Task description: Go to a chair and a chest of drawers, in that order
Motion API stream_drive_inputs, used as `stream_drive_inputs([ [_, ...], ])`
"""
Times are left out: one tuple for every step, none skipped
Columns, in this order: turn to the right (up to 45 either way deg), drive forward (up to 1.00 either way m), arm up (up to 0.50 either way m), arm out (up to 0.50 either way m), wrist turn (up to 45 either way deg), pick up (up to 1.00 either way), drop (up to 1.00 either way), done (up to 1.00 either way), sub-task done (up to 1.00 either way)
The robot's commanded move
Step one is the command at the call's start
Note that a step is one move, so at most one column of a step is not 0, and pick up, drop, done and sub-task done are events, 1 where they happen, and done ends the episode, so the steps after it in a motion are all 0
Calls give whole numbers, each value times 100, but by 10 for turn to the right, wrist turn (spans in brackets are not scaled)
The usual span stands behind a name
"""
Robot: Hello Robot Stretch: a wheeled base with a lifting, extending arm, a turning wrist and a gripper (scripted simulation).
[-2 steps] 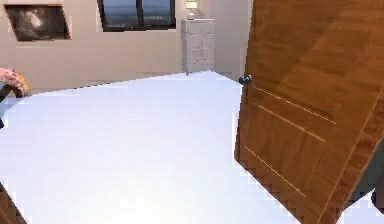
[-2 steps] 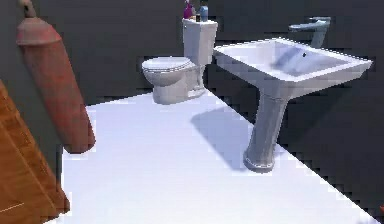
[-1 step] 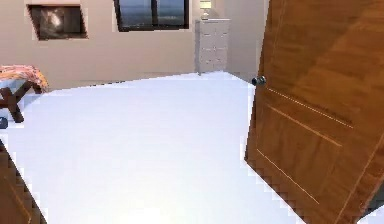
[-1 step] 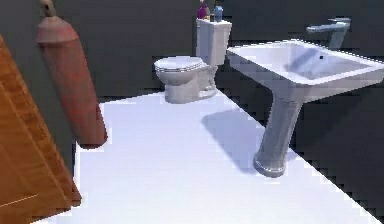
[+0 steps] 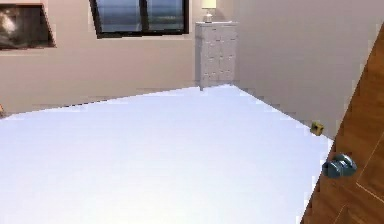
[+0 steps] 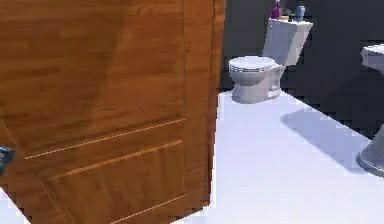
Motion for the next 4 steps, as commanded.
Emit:
stream_drive_inputs([
  [0, 100, 0, 0, 0, 0, 0, 0, 0],
  [0, 100, 0, 0, 0, 0, 0, 0, 0],
  [0, 90, 0, 0, 0, 0, 0, 0, 0],
  [210, 0, 0, 0, 0, 0, 0, 0, 0],
])
